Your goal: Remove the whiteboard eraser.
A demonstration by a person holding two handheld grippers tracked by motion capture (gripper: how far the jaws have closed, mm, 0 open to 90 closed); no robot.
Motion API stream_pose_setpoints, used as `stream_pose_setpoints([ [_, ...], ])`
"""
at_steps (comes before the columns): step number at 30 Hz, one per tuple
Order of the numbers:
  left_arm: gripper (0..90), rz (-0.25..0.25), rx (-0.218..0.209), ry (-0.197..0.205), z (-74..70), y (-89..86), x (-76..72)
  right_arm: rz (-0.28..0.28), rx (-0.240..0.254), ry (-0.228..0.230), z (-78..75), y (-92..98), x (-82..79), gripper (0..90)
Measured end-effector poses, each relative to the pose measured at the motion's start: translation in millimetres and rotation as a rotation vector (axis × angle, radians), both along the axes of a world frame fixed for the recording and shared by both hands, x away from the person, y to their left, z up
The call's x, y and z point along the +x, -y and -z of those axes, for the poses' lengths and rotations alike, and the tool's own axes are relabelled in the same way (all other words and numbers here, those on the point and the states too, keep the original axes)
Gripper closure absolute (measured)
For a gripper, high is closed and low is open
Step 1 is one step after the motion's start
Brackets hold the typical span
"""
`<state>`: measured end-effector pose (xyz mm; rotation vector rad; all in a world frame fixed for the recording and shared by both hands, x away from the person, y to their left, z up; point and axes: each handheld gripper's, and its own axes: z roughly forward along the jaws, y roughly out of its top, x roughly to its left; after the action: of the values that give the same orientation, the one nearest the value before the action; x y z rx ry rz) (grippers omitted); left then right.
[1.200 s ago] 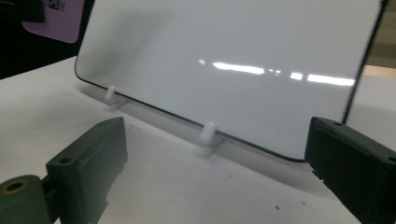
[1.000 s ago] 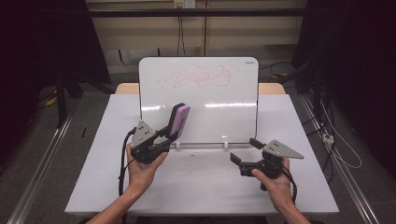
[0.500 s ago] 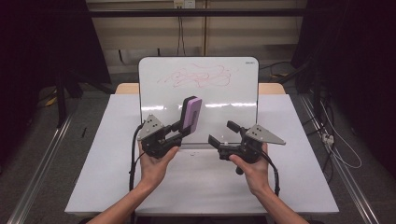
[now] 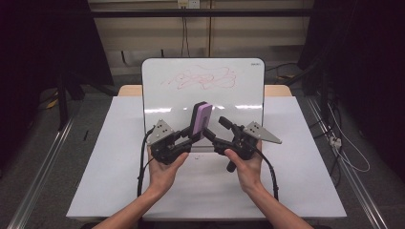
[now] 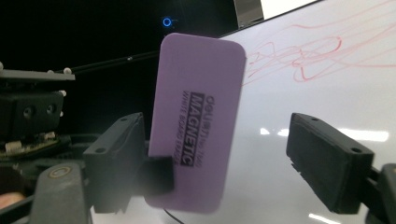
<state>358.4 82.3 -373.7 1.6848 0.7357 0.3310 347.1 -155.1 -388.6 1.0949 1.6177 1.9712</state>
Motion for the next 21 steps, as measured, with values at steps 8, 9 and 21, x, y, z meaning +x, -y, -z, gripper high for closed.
stream_pose_setpoints([
  [8, 63.6, 0.014, 0.017, -0.006, 6.3, 5.7, -3.7, -0.019, 0.051, -0.044, 5.5, -6.4, 4.0, 30.7],
  [9, 63.6, 0.012, 0.014, -0.006, 6.3, 5.5, -3.5, -0.023, 0.046, -0.043, 6.3, -7.6, 3.7, 35.1],
  [21, 63.5, 0.006, 0.022, -0.014, 11.1, 4.7, -1.6, -0.023, 0.053, -0.076, 10.1, -12.7, 3.6, 42.0],
])
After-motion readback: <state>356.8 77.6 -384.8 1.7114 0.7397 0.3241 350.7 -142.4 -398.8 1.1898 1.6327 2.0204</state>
